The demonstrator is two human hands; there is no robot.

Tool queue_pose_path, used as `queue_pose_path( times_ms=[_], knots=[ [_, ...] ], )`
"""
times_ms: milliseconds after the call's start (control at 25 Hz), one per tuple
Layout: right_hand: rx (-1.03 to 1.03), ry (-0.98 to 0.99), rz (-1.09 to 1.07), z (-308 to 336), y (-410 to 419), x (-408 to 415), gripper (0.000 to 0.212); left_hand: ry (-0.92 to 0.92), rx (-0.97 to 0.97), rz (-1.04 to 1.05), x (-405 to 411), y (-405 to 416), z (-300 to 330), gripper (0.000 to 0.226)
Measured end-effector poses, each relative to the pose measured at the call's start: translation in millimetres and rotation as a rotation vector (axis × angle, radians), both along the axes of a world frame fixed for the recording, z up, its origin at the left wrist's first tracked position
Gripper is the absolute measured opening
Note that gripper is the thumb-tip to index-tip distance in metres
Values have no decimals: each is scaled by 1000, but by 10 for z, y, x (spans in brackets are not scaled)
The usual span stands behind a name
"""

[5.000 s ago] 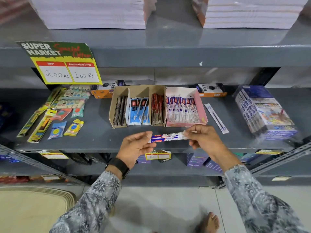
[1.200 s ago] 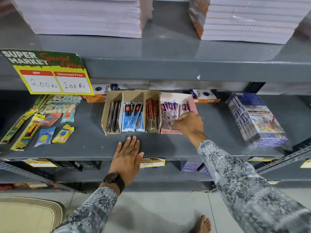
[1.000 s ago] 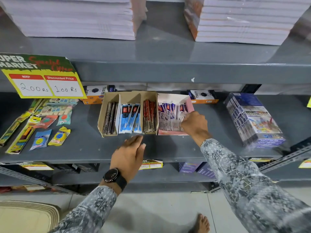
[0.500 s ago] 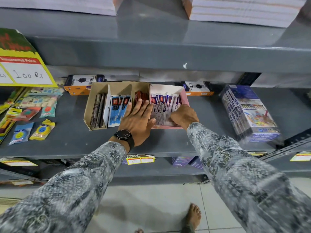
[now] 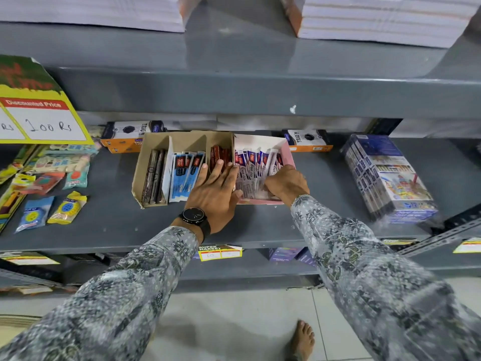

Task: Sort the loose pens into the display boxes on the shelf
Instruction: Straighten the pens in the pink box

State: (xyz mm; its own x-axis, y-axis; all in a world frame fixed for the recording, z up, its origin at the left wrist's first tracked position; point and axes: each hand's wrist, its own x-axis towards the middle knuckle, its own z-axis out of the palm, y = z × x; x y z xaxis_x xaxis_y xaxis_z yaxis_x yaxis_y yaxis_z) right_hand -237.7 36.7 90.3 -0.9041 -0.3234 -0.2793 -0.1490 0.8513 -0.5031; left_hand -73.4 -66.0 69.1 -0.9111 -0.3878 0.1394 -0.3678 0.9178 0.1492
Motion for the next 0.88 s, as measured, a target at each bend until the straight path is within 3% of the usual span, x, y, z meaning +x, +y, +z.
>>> queue_pose_path(
  times_ms=[160, 360, 480, 560, 640, 760, 880],
  knots=[
    [41, 83, 13, -32, -63, 3, 48, 30, -5, 4, 1, -8, -39, 64],
    [-80, -93, -78, -79, -26, -71, 44, 66, -9, 7, 3, -5, -88, 63],
    [-66, 112, -74, -65, -1, -22, 37, 72, -13, 1, 17, 0, -82, 64],
    [21, 365, 52, -58, 8, 27, 28, 55, -16, -2, 20, -13, -75, 64],
    [114, 493, 202, -95, 7, 52, 24, 35, -9, -6, 12, -26, -71, 65],
    [193, 472, 327, -160, -19, 46, 25, 32, -10, -6, -1, -17, -71, 65],
    [98, 381, 317, -186, -21, 47, 23, 31, -17, -3, 2, -12, -70, 66]
  ],
)
